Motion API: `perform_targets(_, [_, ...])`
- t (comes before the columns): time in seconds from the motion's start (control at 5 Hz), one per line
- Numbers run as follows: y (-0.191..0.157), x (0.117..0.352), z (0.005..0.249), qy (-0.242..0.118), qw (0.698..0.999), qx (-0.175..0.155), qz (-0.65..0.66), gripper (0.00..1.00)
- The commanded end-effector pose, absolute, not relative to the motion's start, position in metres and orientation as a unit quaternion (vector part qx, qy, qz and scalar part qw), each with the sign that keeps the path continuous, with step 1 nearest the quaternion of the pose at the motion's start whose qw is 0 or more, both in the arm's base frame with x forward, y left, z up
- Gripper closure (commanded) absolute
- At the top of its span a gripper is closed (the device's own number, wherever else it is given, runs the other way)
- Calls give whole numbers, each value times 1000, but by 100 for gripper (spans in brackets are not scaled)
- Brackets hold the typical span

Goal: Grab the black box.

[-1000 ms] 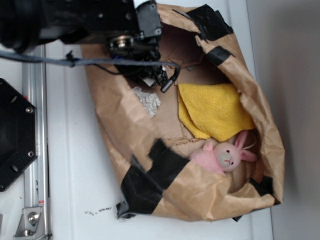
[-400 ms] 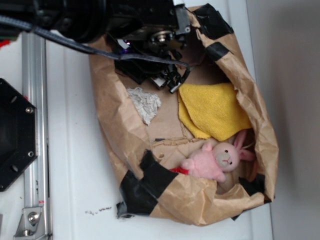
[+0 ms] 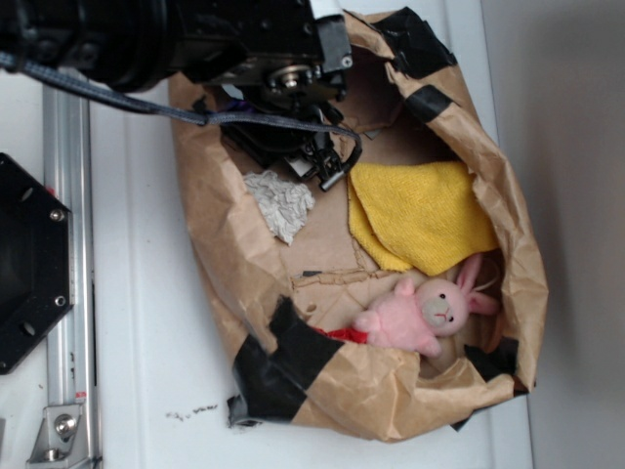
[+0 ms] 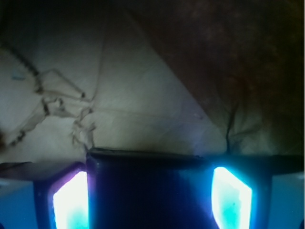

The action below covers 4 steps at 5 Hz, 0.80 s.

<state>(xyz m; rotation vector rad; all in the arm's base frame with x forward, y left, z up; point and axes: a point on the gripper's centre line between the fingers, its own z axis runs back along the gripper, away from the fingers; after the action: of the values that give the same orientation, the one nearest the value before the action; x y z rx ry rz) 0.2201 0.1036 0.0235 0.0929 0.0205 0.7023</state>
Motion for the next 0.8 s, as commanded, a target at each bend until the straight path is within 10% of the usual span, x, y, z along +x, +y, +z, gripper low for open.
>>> perform_targets(0.0, [64,261,105,-2,992,54,116,100])
perform_targets(0.6, [29,227,218,-63,993,89,-47,100])
